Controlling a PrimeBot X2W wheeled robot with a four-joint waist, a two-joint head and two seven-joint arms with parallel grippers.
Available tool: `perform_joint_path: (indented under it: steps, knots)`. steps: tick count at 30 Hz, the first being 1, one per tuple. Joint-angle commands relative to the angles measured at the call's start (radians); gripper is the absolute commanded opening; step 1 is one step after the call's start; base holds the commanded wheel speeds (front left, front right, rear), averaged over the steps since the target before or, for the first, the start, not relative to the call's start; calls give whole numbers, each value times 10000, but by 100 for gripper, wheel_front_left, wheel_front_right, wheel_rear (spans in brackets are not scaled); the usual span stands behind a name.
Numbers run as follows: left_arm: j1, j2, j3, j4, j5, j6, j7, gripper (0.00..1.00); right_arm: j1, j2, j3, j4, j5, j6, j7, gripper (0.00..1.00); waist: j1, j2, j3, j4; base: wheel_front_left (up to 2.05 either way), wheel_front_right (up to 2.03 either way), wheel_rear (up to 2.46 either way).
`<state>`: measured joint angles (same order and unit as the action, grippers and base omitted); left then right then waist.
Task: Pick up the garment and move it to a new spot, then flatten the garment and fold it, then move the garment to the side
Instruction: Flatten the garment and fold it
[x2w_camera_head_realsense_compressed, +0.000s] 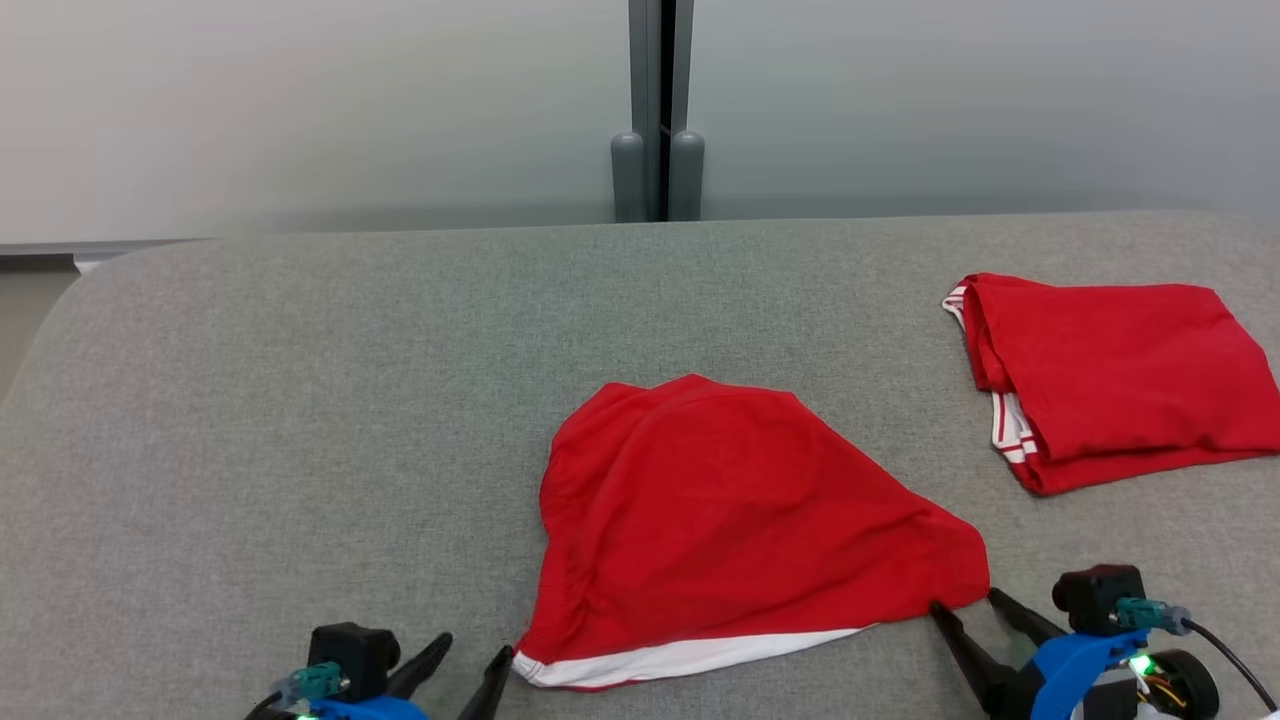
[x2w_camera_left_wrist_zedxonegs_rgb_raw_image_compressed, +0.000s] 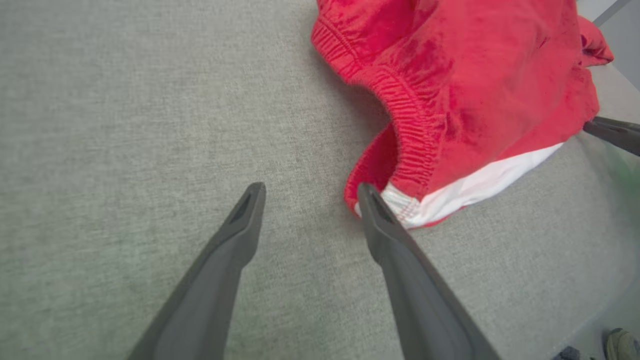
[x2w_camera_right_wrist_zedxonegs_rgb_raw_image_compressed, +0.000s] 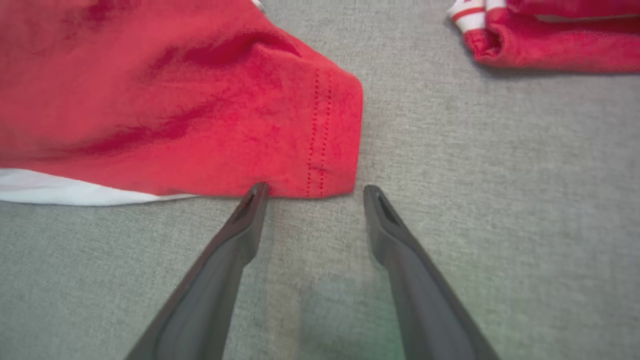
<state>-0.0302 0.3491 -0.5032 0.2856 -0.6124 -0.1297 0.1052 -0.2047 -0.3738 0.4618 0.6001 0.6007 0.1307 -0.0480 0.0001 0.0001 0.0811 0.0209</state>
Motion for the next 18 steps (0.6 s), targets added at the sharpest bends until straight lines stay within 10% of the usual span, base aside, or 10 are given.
perform_joint_path:
  steps: [1, 18]
  knots:
    - [-201, 65, -78, 13, -65, -15, 56, 100, -193, 43, 66, 118, 14, 1, -99, 100, -1, -1, 44, 22, 0, 0, 0]
    - [-462, 873, -1408, -1078, -910, -16, 121, 100, -1068, 143, 905, 1121, 477, 1, -1417, 100, -1, -1, 147, -14, 0, 0, 0]
